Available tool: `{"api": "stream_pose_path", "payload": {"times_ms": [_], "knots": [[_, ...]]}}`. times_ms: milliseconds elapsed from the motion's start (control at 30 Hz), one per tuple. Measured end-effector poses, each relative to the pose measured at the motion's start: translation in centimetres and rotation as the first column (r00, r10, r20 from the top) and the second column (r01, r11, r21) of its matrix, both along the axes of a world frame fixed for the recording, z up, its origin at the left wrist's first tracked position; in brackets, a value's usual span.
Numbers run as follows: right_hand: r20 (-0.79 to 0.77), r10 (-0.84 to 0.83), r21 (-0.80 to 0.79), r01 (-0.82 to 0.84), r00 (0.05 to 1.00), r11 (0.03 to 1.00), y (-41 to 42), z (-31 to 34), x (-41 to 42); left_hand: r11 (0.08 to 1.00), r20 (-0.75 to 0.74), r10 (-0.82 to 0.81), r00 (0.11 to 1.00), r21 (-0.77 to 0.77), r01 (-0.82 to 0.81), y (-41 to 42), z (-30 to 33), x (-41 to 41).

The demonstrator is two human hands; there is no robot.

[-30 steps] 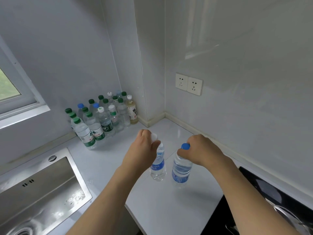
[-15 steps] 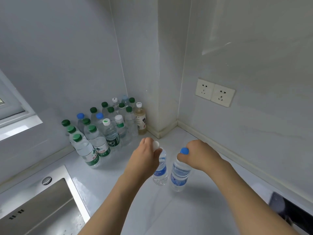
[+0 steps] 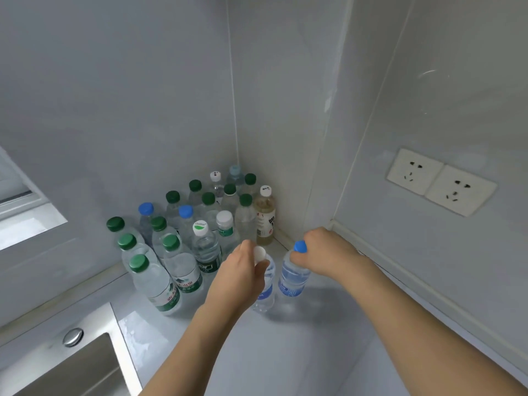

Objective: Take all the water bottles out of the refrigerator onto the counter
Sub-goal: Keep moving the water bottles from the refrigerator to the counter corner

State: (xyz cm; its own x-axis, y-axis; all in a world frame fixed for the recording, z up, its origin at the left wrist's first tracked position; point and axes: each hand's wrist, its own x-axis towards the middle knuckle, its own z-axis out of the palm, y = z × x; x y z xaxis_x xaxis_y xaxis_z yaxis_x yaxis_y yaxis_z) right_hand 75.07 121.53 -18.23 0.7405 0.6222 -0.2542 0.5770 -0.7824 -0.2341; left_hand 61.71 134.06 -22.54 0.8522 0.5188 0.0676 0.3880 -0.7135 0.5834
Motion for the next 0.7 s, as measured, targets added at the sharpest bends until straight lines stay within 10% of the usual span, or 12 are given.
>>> {"api": "stream_pose_path", "payload": {"times_ms": [700], "knots": [[0.025, 0.098, -0.012, -0.097, 0.995, 0.995, 9.8, -2.7, 10.3, 0.994, 0.004, -0.051, 0.999, 0.099, 0.050, 6.2, -3.7, 10.5]]}}
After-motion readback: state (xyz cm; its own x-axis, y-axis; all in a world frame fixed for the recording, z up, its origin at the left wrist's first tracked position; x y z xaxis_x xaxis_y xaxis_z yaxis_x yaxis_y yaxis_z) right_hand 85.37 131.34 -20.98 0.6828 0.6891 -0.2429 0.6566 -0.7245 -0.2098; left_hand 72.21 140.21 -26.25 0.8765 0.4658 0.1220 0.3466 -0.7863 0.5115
